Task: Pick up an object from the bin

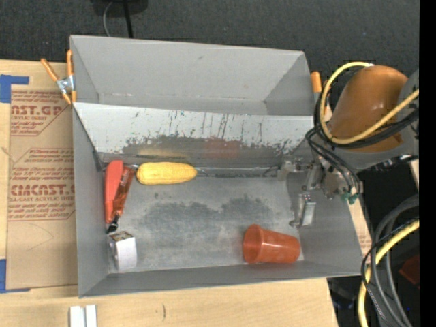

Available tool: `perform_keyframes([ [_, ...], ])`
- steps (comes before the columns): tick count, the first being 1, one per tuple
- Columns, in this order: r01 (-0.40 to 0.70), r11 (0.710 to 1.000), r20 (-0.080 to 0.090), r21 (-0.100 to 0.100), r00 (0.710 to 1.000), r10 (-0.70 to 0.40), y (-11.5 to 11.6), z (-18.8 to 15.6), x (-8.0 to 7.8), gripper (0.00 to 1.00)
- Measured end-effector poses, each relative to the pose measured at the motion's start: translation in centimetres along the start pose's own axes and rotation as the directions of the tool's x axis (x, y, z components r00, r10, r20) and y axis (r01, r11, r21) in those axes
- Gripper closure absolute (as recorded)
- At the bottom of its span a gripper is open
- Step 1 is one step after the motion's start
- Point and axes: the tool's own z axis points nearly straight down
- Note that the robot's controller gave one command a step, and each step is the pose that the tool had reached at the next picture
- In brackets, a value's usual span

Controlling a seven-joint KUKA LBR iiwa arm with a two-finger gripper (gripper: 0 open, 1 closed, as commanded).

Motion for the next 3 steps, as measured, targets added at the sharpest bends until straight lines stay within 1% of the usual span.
perform_keyframes([
  [1, 0.001, 1.0, 0.008, 0.001, 1.0, -0.001, 0.0, -0.4, -0.2, 0.0],
  [2, 0.08, 0.997, 0.011, 0.003, 0.997, -0.08, 1.7, 2.7, 1.0, 0.0],
  [3, 0.098, 0.995, 0.009, -0.001, 0.995, -0.098, -0.7, 7.0, 2.7, 0.0],
])
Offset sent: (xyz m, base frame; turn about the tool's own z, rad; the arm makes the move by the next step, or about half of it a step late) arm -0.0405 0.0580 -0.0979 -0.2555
